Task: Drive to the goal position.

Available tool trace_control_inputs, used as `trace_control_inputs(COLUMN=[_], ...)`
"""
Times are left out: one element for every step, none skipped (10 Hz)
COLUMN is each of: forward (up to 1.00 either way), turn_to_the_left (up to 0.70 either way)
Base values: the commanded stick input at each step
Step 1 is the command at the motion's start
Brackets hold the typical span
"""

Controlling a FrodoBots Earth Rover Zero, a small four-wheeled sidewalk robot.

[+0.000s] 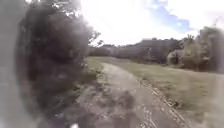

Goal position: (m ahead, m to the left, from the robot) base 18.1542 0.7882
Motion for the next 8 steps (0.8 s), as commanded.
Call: trace_control_inputs(forward=[0.70,0.70,0.77,0.84,0.85,0.85,0.85,0.85], turn_to_the_left=[0.01,0.00,-0.14,-0.27,-0.30,-0.31,-0.08,-0.02])
